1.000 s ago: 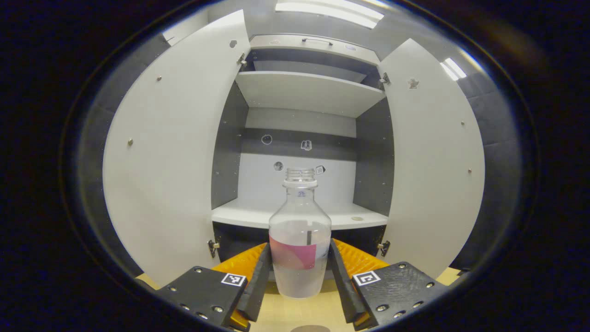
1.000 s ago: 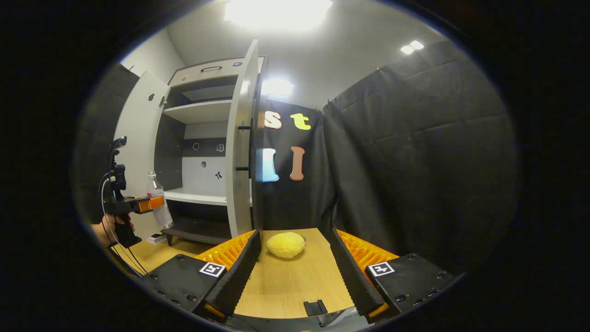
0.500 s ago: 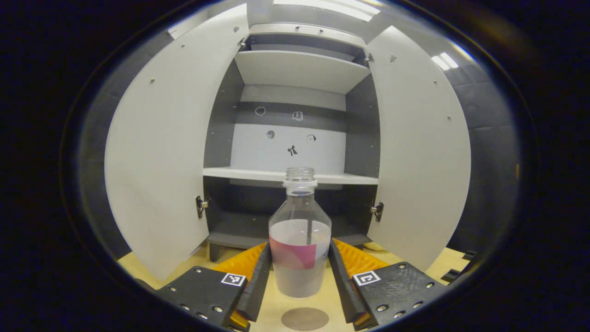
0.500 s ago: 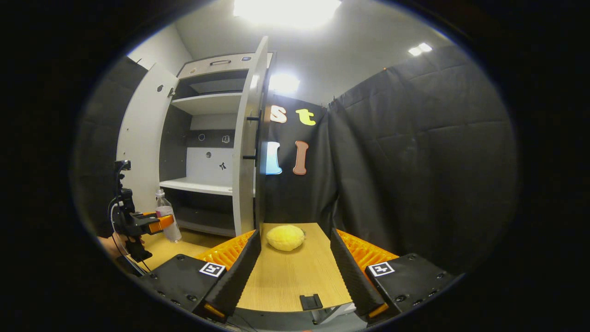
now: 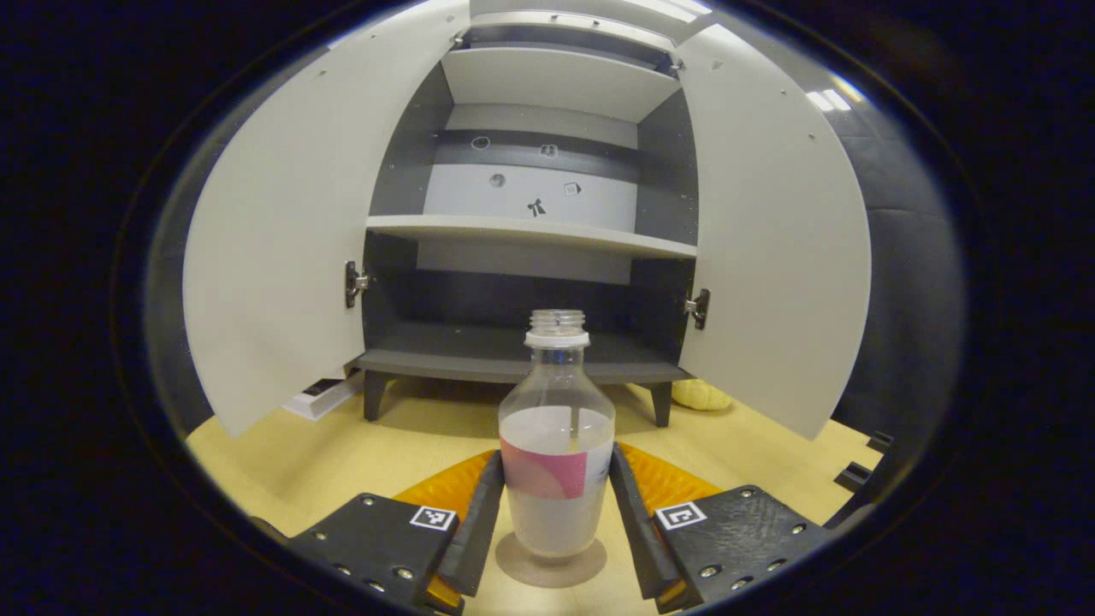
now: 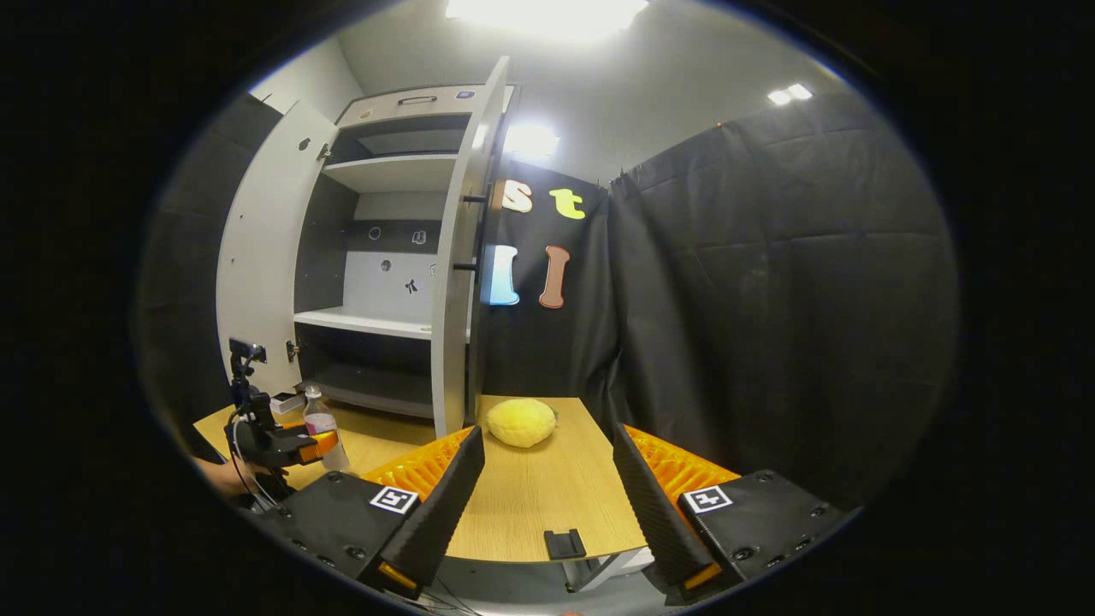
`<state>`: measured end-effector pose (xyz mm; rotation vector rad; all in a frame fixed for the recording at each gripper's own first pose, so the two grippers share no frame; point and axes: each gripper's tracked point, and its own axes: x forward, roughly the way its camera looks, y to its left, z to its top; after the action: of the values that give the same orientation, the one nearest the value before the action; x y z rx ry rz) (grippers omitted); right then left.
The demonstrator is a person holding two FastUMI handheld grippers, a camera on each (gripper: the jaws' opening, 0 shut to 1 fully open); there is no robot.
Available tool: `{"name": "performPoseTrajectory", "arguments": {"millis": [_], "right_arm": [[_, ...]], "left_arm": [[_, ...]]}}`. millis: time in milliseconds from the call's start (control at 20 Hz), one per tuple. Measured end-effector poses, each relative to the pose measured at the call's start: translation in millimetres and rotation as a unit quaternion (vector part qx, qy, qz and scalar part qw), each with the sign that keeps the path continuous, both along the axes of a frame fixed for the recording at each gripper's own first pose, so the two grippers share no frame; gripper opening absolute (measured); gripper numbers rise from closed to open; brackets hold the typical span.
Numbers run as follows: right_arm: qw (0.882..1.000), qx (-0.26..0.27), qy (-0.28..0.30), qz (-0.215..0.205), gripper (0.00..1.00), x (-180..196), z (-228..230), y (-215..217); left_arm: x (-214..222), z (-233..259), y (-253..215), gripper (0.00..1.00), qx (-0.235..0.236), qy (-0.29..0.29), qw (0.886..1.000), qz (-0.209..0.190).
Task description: Grasp the bottle in the cabinet with the left hand and place it on the coaster, then close the right door with the right hand and the left door with the left hand.
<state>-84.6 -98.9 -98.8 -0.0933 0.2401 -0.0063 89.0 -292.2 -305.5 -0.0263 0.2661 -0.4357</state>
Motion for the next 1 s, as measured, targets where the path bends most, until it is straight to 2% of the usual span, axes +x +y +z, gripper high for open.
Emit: {"name": "performPoseTrajectory", "arguments": {"millis": [150,200,250,400,450,550,600,650,750,800,850,900,950,1000], "right_arm": [[1.0,0.006,0.008,0.0,0.96,-3,-4,-1],[1.0,0.01,0.009,0.0,0.94,-2,-4,0],[1.0,0.013,0.011,0.0,0.96,-2,-5,-1],[1.0,0.022,0.013,-0.002,0.96,-2,-8,-2],[1.0,0.025,0.015,-0.002,0.94,-3,-9,-1],[0.999,0.031,0.016,-0.003,0.96,-3,-11,-1],[0.999,0.034,0.015,-0.002,0.94,-3,-10,-1],[0.999,0.037,0.015,-0.001,0.94,-3,-10,0],[0.999,0.043,0.012,0.001,0.94,-2,-9,1],[0.999,0.045,0.009,0.002,0.94,0,-7,2],[0.999,0.046,0.007,0.003,0.94,-1,-8,4],[0.999,0.047,0.006,0.005,0.94,0,-7,5],[0.999,0.049,0.005,0.007,0.94,0,-6,6],[0.999,0.052,0.004,0.009,0.94,0,-5,7]], "left_arm": [[-8,-21,-4,0.69,0.011,0.004,1.0,-0.002],[-9,-26,-4,0.69,0.014,0.007,1.0,0.0],[-10,-30,-3,0.69,0.016,0.009,1.0,0.003],[-11,-29,-2,0.69,0.021,-0.002,1.0,0.009],[-10,-28,-3,0.69,0.025,-0.005,1.0,0.008],[-12,-29,-3,0.7,0.033,-0.002,0.999,0.006],[-11,-29,-3,0.65,0.035,-0.001,0.999,0.008],[-12,-30,-3,0.71,0.036,0.001,0.999,0.01],[-13,-28,-3,0.72,0.037,0.001,0.999,0.014],[-15,-23,-4,0.81,0.041,-0.003,0.999,0.015],[-20,-21,-2,0.84,0.044,-0.006,0.999,0.017],[-22,-18,0,0.78,0.046,-0.007,0.999,0.017],[-21,-17,1,0.84,0.047,-0.007,0.999,0.017],[-22,-13,2,0.84,0.048,-0.008,0.999,0.02]]}}
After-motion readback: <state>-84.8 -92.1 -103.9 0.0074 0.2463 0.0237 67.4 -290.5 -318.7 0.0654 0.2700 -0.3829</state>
